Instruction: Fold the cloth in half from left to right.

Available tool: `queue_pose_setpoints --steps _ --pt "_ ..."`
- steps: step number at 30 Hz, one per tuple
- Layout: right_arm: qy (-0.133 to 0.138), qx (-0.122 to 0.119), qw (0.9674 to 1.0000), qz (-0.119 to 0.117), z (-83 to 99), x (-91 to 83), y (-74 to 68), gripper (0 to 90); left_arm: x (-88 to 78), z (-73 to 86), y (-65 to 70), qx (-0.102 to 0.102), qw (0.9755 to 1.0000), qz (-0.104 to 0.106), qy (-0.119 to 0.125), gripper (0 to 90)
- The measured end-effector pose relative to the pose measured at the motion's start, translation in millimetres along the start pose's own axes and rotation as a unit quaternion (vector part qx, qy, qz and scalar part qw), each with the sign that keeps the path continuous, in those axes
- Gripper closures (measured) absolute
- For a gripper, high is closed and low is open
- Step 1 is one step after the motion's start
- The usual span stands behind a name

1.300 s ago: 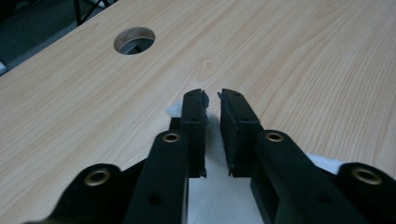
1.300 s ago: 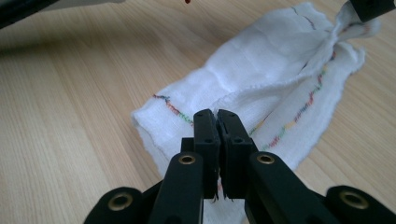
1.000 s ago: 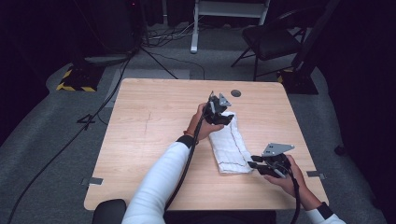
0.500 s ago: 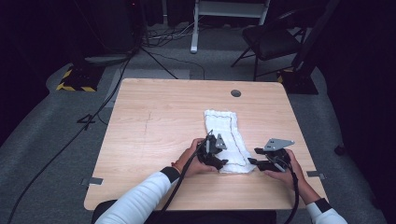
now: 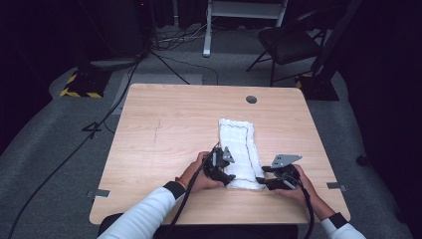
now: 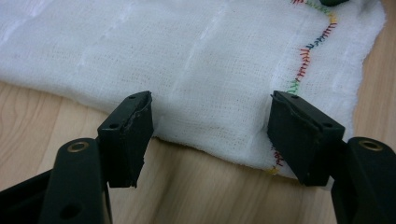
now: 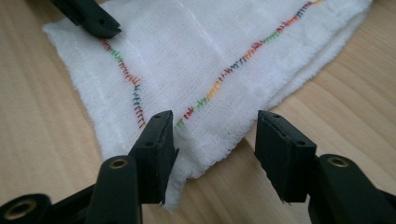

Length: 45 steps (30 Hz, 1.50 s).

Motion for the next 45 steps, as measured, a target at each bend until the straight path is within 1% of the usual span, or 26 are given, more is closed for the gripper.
queue_pose_setpoints --steps 2,3,4,5,11,14,17,18,19,21,23,24,27,28,29,30,32,33,34,36,37,38,39,41,43,45 --pt "0.0 -0.002 1.0 -0.005 0.0 0.9 -3.8 47.7 -4.1 6.5 1.2 -0.002 1.0 0.004 0.003 31.4" --pt "0.0 0.0 0.9999 -0.011 -0.1 2.7 -11.3 47.6 -6.4 10.8 1.2 -0.011 0.9999 0.01 0.004 31.3" --pt "-0.001 -0.001 0.9999 -0.014 -0.2 3.5 -15.2 47.5 -10.5 18.4 1.6 -0.019 0.9996 0.015 0.013 31.1" --pt "-0.001 -0.001 0.9999 -0.014 -0.2 3.5 -15.2 47.5 -10.5 18.4 1.6 -0.019 0.9996 0.015 0.013 31.1" --pt "-0.008 -0.022 0.9993 -0.029 -1.5 7.2 -37.1 45.5 -20.9 32.7 9.7 -0.028 0.9993 0.008 0.021 31.2" --pt "-0.011 -0.023 0.9992 -0.032 -1.0 6.8 -38.1 42.6 -24.3 35.0 15.2 -0.027 0.9995 -0.002 0.017 31.2" --pt "-0.017 -0.032 0.9988 -0.035 -1.1 3.8 -36.5 38.3 -28.4 34.9 17.9 -0.012 0.9997 -0.015 0.014 30.8" --pt "-0.011 -0.031 0.9991 -0.028 -3.2 -0.3 -32.1 38.0 -30.9 34.0 16.3 -0.012 0.9997 -0.013 0.016 26.3" --pt "-0.011 -0.031 0.9991 -0.028 -3.2 -0.3 -32.1 38.0 -30.9 34.0 16.3 -0.012 0.9997 -0.013 0.016 24.1" --pt "0.001 -0.022 0.9995 -0.024 -6.8 -6.1 -25.7 38.0 -34.7 32.4 12.0 -0.016 0.9995 -0.008 0.024 23.8" --pt "0.026 -0.009 0.9996 -0.01 -15.7 -14.1 -14.0 40.0 -37.0 30.5 8.2 -0.021 0.9992 -0.011 0.031 23.2" --pt "0.026 -0.009 0.9996 -0.01 -15.7 -14.1 -14.0 40.0 -38.7 28.8 5.3 -0.018 0.999 -0.016 0.037 23.2" --pt "0.042 -0.003 0.9989 0.019 -27.3 -15.8 1.9 41.3 -43.2 22.5 -5.8 -0.013 0.9981 -0.029 0.053 23.0" --pt "0.048 -0.002 0.9985 0.028 -31.7 -15.5 7.5 41.8 -45.1 19.6 -12.3 -0.007 0.9974 -0.041 0.059 23.0" --pt "0.057 0.008 0.9975 0.041 -40.5 -14.0 18.9 41.9 -46.2 18.1 -16.6 -0.005 0.997 -0.047 0.062 23.2" --pt "0.057 0.008 0.9975 0.041 -40.5 -14.0 18.9 41.9 -47.2 15.8 -22.4 -0.005 0.9964 -0.049 0.068 23.2" --pt "0.068 0.021 0.996 0.054 -54.4 -12.6 33.3 42.6 -47.3 11.6 -35.8 -0.003 0.995 -0.067 0.074 24.7" --pt "0.068 0.021 0.996 0.054 -54.4 -12.6 33.3 42.6 -46.6 9.3 -42.7 -0.011 0.9944 -0.07 0.079 24.7" --pt "0.07 0.032 0.9953 0.058 -63.3 -10.5 42.5 42.9 -45.8 7.1 -49.7 -0.016 0.994 -0.071 0.082 24.8" --pt "0.077 0.042 0.9941 0.064 -72.3 -6.8 51.3 43.3 -42.8 2.9 -63.8 -0.025 0.9933 -0.078 0.081 24.8" --pt "0.077 0.042 0.9941 0.064 -72.3 -6.8 51.3 43.3 -40.5 0.8 -70.7 -0.031 0.993 -0.081 0.081 24.8" --pt "0.078 0.046 0.9933 0.072 -80.2 -1.1 59.7 44.1 -35.2 -3.1 -84.3 -0.041 0.9919 -0.091 0.078 24.9" --pt "0.074 0.047 0.9933 0.076 -83.4 3.0 63.5 44.2 -35.2 -3.1 -84.3 -0.041 0.9919 -0.091 0.078 24.7" --pt "0.071 0.052 0.9927 0.083 -89.3 11.4 71.2 45.2 -28.8 -7.0 -96.3 -0.053 0.991 -0.095 0.078 24.8" --pt "0.066 0.054 0.9926 0.086 -91.4 16.1 74.7 45.3 -21.3 -10.4 -108.6 -0.055 0.9902 -0.107 0.071 24.8" --pt "0.057 0.053 0.9917 0.102 -93.8 26.3 81.9 46.0 -14.2 -13.6 -120.2 -0.063 0.9896 -0.112 0.064 24.9"
Point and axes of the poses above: each handheld gripper's, and its own axes: x roughly forward along the jaws, z roughly out of its underside, y roughly to its right, the point moved 6 cm from there along x, roughly forward along the jaws, and after that the axes turned 9 degrees about x, right-handed, at the moved point
